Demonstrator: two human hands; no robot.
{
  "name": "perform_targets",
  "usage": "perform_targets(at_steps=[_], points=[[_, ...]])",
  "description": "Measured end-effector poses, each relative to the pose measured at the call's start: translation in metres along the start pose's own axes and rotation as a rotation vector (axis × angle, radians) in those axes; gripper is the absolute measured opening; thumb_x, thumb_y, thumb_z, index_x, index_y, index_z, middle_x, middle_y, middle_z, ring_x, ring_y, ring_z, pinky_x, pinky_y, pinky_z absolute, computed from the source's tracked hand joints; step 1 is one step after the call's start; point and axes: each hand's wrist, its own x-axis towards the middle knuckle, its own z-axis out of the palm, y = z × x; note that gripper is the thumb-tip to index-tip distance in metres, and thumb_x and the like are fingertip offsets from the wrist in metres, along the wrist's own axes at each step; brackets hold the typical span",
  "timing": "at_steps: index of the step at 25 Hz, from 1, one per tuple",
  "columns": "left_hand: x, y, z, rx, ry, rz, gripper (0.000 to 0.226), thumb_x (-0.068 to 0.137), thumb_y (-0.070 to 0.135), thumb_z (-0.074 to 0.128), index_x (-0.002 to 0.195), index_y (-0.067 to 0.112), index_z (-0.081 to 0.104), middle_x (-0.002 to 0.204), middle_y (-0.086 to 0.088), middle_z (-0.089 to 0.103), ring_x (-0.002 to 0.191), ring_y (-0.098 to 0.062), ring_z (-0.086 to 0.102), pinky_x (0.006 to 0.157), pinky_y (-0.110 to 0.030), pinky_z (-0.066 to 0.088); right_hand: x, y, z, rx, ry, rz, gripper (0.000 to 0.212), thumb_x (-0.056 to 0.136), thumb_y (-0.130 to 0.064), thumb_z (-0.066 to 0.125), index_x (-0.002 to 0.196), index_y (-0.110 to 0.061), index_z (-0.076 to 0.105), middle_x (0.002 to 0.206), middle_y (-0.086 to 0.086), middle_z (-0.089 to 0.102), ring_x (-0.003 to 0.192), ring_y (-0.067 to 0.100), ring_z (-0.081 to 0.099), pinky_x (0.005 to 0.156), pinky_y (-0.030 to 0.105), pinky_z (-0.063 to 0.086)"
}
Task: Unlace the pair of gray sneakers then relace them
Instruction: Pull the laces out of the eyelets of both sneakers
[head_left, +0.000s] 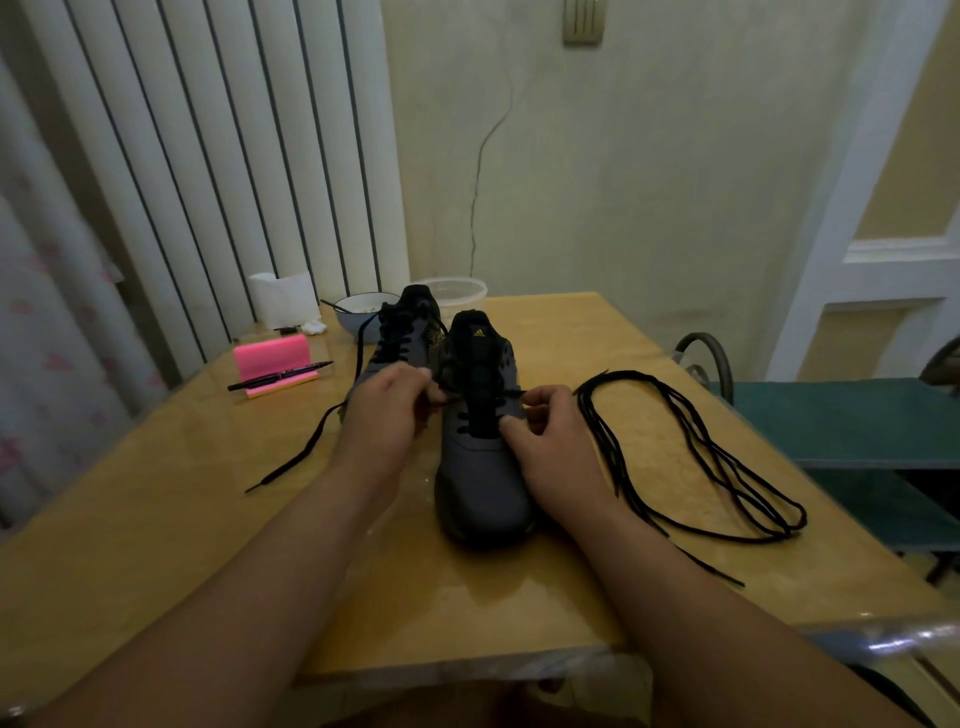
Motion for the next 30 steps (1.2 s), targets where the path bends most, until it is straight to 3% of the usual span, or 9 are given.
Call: perform_targets(at_steps=[3, 7, 10, 14, 18, 23, 26, 28, 30], points=[[0.01, 0.001, -0.024, -0.06, -0.13, -0.013, 0.034, 0.087, 0.027, 0.059, 0.054, 0.025, 0.047, 0.064, -0.004, 0.043, 0.077, -0.026, 0.051, 0.086, -0.048, 0.044, 0.0, -0.002, -0.002, -0.015, -0.008, -0.001, 0.031, 0.095, -0.034, 0.068, 0.119, -0.025, 0.05, 0.117, -0.002, 0.06, 0.104, 0.012, 0.061, 0.073, 0.025, 0.051], [0.012, -0.005, -0.041, -0.127, -0.355, 0.013, 0.018, 0.088, 0.017, 0.068, 0.077, 0.023, 0.056, 0.09, -0.013, 0.052, 0.09, -0.028, 0.046, 0.088, -0.05, 0.037, -0.001, -0.002, -0.003, -0.008, -0.003, -0.003, 0.029, 0.096, -0.033, 0.068, 0.117, -0.025, 0.05, 0.117, -0.001, 0.06, 0.102, 0.011, 0.061, 0.074, 0.026, 0.051], [0.009, -0.002, -0.042, -0.129, -0.272, 0.04, 0.022, 0.102, 0.008, 0.058, 0.084, 0.016, 0.05, 0.068, -0.006, 0.044, 0.069, -0.025, 0.05, 0.095, -0.053, 0.049, -0.001, -0.003, -0.003, -0.025, -0.006, -0.003, 0.031, 0.096, -0.034, 0.068, 0.119, -0.025, 0.05, 0.118, -0.002, 0.058, 0.103, 0.01, 0.06, 0.071, 0.023, 0.048], [0.011, 0.006, -0.053, 0.455, -0.131, 0.157, 0.03, 0.108, 0.033, 0.054, 0.087, 0.013, 0.061, 0.072, -0.005, 0.057, 0.063, -0.021, 0.054, 0.067, -0.043, 0.051, -0.001, -0.002, -0.002, -0.038, -0.002, -0.001, 0.033, 0.096, -0.035, 0.067, 0.121, -0.026, 0.048, 0.121, 0.0, 0.057, 0.105, 0.011, 0.059, 0.075, 0.024, 0.05], [0.009, 0.013, -0.042, 0.735, -0.331, 0.024, 0.026, 0.107, 0.041, 0.054, 0.097, 0.023, 0.069, 0.076, -0.006, 0.066, 0.066, -0.019, 0.066, 0.056, -0.028, 0.053, -0.001, -0.003, -0.002, -0.031, 0.005, 0.0, 0.032, 0.095, -0.035, 0.068, 0.119, -0.026, 0.049, 0.12, -0.001, 0.058, 0.104, 0.011, 0.06, 0.076, 0.027, 0.052], [0.028, 0.01, -0.023, 0.933, -0.354, 0.171, 0.023, 0.101, 0.049, 0.062, 0.093, 0.027, 0.064, 0.098, 0.0, 0.06, 0.084, -0.014, 0.059, 0.064, -0.03, 0.04, -0.002, -0.004, -0.002, -0.003, 0.022, -0.005, 0.031, 0.094, -0.033, 0.069, 0.117, -0.025, 0.05, 0.118, 0.0, 0.06, 0.104, 0.013, 0.063, 0.085, 0.04, 0.059], [0.022, 0.006, -0.022, 0.577, -0.296, 0.095, 0.025, 0.105, 0.032, 0.059, 0.092, 0.011, 0.063, 0.093, -0.006, 0.063, 0.082, -0.021, 0.06, 0.071, -0.033, 0.045, -0.002, -0.005, -0.001, -0.02, 0.013, -0.005, 0.033, 0.094, -0.035, 0.069, 0.118, -0.025, 0.05, 0.118, 0.0, 0.06, 0.105, 0.014, 0.062, 0.088, 0.042, 0.059], [0.015, 0.006, -0.024, 0.016, -0.177, -0.014, 0.023, 0.106, 0.018, 0.052, 0.091, 0.004, 0.063, 0.092, -0.011, 0.07, 0.091, -0.026, 0.069, 0.084, -0.037, 0.055, -0.002, -0.005, -0.003, -0.036, 0.014, -0.007, 0.033, 0.095, -0.035, 0.069, 0.119, -0.025, 0.049, 0.119, 0.0, 0.058, 0.104, 0.012, 0.061, 0.083, 0.035, 0.057], [0.014, 0.007, -0.031, -0.496, -0.112, -0.133, 0.026, 0.105, 0.01, 0.046, 0.08, 0.01, 0.055, 0.073, -0.008, 0.061, 0.074, -0.024, 0.068, 0.081, -0.038, 0.058, -0.003, -0.006, -0.004, -0.032, 0.006, -0.007, 0.031, 0.096, -0.034, 0.068, 0.119, -0.025, 0.049, 0.118, -0.001, 0.057, 0.101, 0.008, 0.059, 0.073, 0.023, 0.051]])
